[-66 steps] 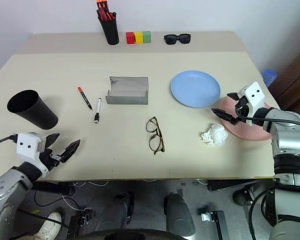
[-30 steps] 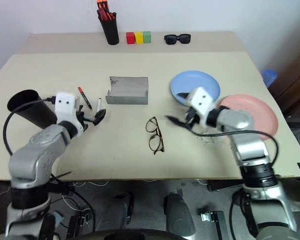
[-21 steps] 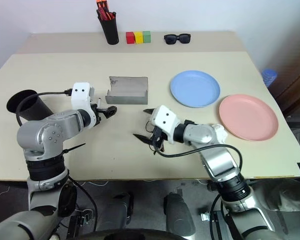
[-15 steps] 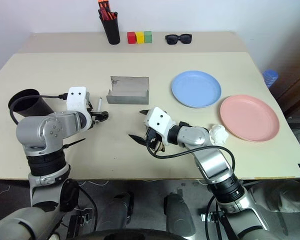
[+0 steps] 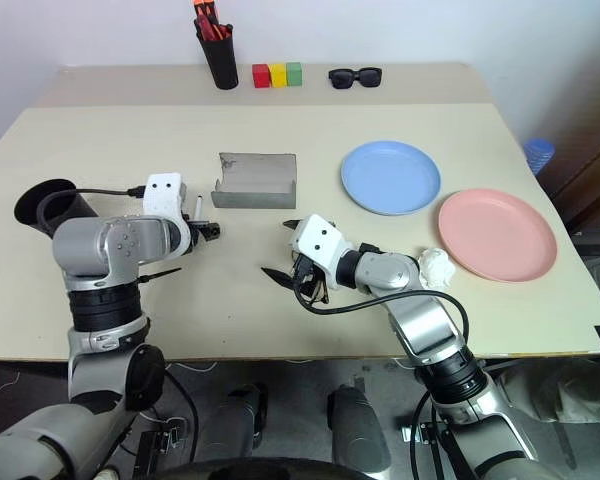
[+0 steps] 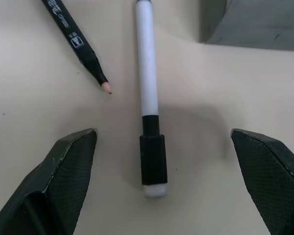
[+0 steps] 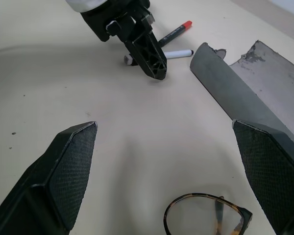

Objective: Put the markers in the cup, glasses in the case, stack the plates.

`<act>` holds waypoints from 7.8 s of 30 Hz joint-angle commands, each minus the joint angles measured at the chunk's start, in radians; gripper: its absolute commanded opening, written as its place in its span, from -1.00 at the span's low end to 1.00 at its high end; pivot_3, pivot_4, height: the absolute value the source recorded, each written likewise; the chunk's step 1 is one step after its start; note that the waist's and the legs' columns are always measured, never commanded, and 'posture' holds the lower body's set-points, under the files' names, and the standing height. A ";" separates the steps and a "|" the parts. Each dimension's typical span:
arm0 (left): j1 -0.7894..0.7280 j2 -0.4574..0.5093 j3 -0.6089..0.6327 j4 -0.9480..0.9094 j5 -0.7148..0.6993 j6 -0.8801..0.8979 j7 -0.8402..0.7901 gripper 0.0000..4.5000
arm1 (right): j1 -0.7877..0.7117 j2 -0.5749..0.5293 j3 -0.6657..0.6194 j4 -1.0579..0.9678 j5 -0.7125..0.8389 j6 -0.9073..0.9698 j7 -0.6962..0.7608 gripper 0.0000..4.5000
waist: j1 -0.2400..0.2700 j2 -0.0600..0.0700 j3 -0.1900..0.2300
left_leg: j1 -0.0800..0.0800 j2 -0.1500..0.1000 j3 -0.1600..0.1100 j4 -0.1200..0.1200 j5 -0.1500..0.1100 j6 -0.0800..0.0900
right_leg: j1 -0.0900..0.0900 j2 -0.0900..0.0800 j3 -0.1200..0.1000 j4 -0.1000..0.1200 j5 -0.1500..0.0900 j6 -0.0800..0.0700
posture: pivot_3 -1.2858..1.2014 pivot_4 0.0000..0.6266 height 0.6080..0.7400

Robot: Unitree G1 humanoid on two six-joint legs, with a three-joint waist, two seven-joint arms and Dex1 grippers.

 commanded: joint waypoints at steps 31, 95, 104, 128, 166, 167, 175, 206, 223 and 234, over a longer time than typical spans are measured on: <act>0.202 0.025 0.183 -0.183 0.202 -1.044 0.247 -0.98 | -0.053 0.243 -0.199 -0.062 0.411 0.058 -0.013 1.00 | 0.003 -0.002 0.000 | -0.001 0.000 0.000 -0.001 0.001 -0.001 | -0.001 0.000 0.000 0.000 0.000 0.000 | 0.03 -0.52 1.00; -0.244 -0.087 0.225 0.412 0.198 -0.408 0.388 0.99 | -0.038 0.049 -0.215 -0.023 0.338 0.029 -0.004 1.00 | -0.022 -0.004 0.000 | -0.001 0.000 -0.001 -0.001 0.001 -0.001 | -0.001 0.000 -0.001 0.000 0.000 0.000 | 0.03 -0.52 1.00; -0.315 -0.053 0.329 0.616 0.106 -0.495 0.400 0.13 | -0.001 0.047 -0.211 -0.043 0.320 0.014 -0.017 1.00 | -0.021 -0.004 0.000 | -0.001 0.000 -0.001 -0.001 0.001 -0.001 | -0.001 0.000 -0.001 0.000 0.001 0.000 | 0.03 -0.52 1.00; 0.270 0.080 0.128 -0.149 0.295 -1.311 0.253 -0.97 | -0.064 0.130 -0.188 -0.049 0.413 0.044 0.018 1.00 | -0.010 -0.005 0.000 | -0.001 0.000 -0.001 0.000 0.001 -0.002 | 0.000 0.000 0.000 0.000 0.001 0.000 | 0.03 -0.52 1.00; 0.387 0.000 0.155 -0.163 0.254 -1.334 0.292 0.69 | -0.084 0.160 -0.167 -0.054 0.450 0.048 0.044 1.00 | 0.003 -0.005 0.000 | -0.001 0.000 -0.001 0.000 0.001 -0.001 | 0.000 0.000 -0.001 0.000 0.001 0.000 | 0.03 -0.52 1.00; 0.373 0.007 0.133 -0.170 0.227 -1.337 0.246 0.69 | -0.084 0.157 -0.170 -0.053 0.450 0.047 0.044 1.00 | 0.002 -0.005 0.000 | -0.001 0.000 -0.001 0.000 0.001 -0.001 | 0.000 0.000 -0.001 0.000 0.001 0.000 | 0.03 -0.52 1.00; 0.282 0.236 -0.137 -0.170 0.033 -1.060 -0.308 0.99 | -0.101 0.086 -0.208 -0.024 0.425 0.048 0.047 1.00 | -0.004 -0.005 0.000 | -0.001 0.000 -0.001 -0.001 0.001 -0.001 | 0.000 0.000 -0.001 -0.001 0.001 0.000 | 0.03 -0.52 1.00; -0.187 0.332 -0.453 0.769 0.112 -1.263 -1.061 -0.88 | 0.124 -0.300 -0.324 -0.163 0.329 0.031 0.155 1.00 | -0.022 -0.004 0.001 | -0.002 0.000 -0.001 -0.001 0.000 0.000 | -0.001 0.000 -0.001 -0.001 0.000 0.000 | 0.03 -0.52 1.00; 0.125 0.638 -0.450 0.238 0.046 -1.315 -1.433 -0.96 | 0.011 -0.281 -0.258 -0.129 0.369 0.278 0.114 1.00 | -0.023 -0.004 0.001 | -0.002 0.001 0.000 -0.001 0.000 0.000 | -0.001 0.000 0.000 0.000 0.000 0.000 | 0.03 -0.52 1.00; 0.186 0.672 -0.464 0.140 0.061 -1.283 -1.448 -0.85 | -0.064 -0.185 -0.285 -0.102 0.500 0.634 -0.008 1.00 | -0.023 -0.004 0.001 | -0.002 0.001 0.000 -0.001 0.000 0.001 | -0.001 0.000 0.000 0.000 0.000 0.000 | 0.03 -0.52 1.00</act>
